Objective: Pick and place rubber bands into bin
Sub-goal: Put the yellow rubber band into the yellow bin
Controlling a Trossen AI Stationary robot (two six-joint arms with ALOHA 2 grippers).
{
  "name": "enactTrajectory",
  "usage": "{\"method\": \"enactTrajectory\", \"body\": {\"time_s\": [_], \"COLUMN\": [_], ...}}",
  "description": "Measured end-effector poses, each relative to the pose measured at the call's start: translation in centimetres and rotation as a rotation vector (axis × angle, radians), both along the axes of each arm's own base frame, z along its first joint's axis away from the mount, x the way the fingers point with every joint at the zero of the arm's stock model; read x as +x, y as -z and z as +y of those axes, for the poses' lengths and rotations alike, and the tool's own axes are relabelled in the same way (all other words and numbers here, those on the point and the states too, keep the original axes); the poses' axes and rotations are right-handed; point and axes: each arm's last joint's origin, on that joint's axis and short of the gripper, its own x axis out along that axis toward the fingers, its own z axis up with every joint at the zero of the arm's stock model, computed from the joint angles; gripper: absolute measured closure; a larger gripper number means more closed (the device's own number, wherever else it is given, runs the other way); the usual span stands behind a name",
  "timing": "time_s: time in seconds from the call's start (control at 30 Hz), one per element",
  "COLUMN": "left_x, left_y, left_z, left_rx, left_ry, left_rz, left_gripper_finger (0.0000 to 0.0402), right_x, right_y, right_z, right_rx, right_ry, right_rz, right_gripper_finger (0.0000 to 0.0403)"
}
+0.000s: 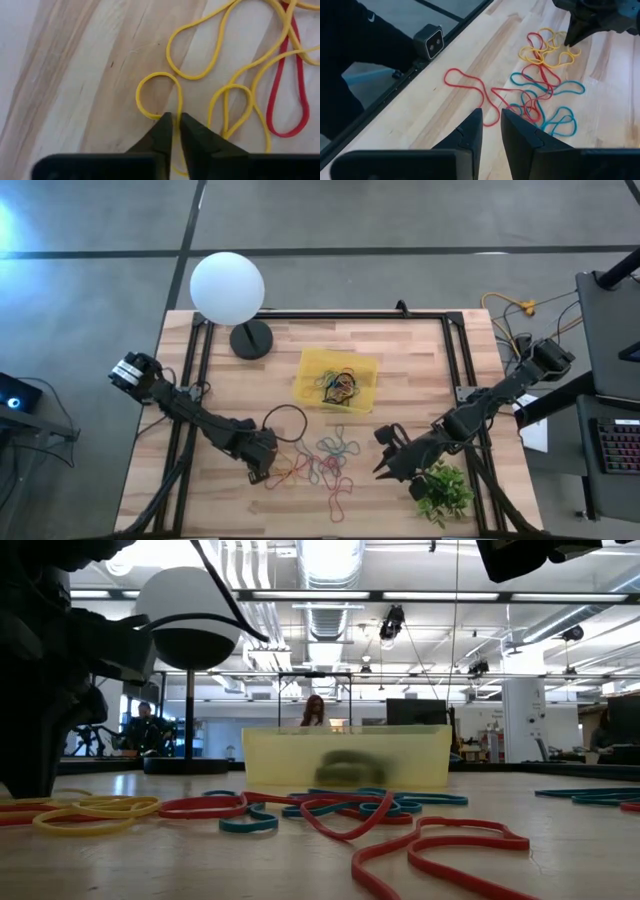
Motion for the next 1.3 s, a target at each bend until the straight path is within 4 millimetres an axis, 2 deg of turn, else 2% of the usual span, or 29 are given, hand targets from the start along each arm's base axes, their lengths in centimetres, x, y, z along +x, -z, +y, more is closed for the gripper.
{"method": "enactTrajectory", "body": {"time_s": [0.2,0.37,0.6,0.93,1.3], "left_x": [0.2,0.3,0.5,0.9,3.4], "left_y": [-0.5,-2.9,-6.3,-9.5,-14.2], "left_z": [-0.1,-0.1,0.4,1.0,1.8], "left_rx": [0.014,0.005,0.088,0.277,0.549], "left_ry": [0.023,0.047,0.049,0.084,0.138], "left_rz": [-0.025,-0.128,-0.325,-0.531,-0.903], "left_gripper_finger": [0.04,0.0401,0.0401,0.0401,0.0401], "right_x": [0.0,0.0,0.0,0.0,0.0], "right_y": [0.0,0.0,0.1,0.1,0.1], "right_z": [0.0,0.0,0.0,0.0,-0.1], "right_rx": [-0.001,-0.001,-0.001,-0.005,-0.017], "right_ry": [0.0,0.0,0.0,0.004,0.019], "right_rz": [0.001,0.001,0.002,0.001,-0.003], "right_gripper_finger": [0.0344,0.0344,0.0344,0.0344,0.0344]}}
